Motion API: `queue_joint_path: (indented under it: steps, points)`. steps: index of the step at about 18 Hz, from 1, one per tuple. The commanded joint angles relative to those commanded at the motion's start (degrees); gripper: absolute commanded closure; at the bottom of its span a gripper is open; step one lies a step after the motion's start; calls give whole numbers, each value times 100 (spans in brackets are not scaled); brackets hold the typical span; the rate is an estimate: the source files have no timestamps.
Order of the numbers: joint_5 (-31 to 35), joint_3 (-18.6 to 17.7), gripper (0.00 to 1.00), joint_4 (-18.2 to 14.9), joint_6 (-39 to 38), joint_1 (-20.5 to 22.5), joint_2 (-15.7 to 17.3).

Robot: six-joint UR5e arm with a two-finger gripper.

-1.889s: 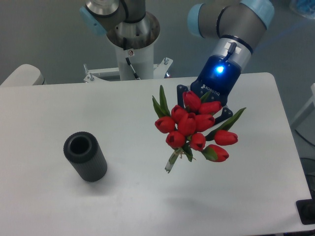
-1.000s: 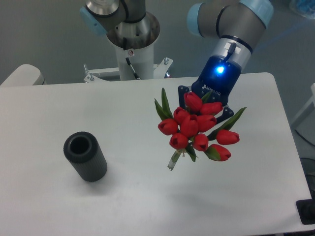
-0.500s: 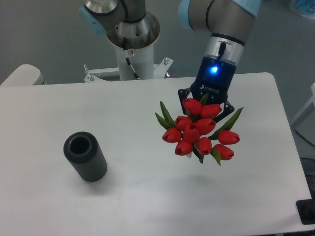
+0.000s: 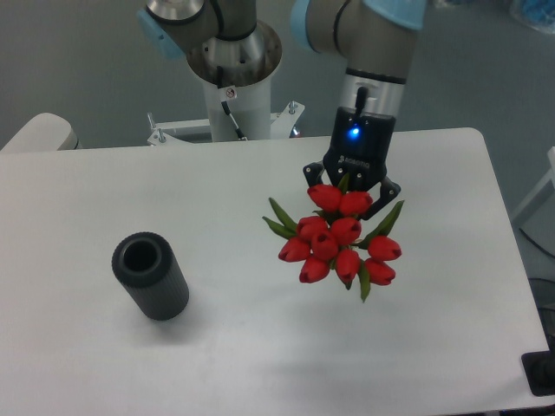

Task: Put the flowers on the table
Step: 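Lower the held tulips down onto the table beside the black vase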

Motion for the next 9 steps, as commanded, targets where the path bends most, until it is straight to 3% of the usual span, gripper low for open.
queue_joint_path:
  steps: [9]
  points:
    - [2127,-176,80,9,44,-886,-254]
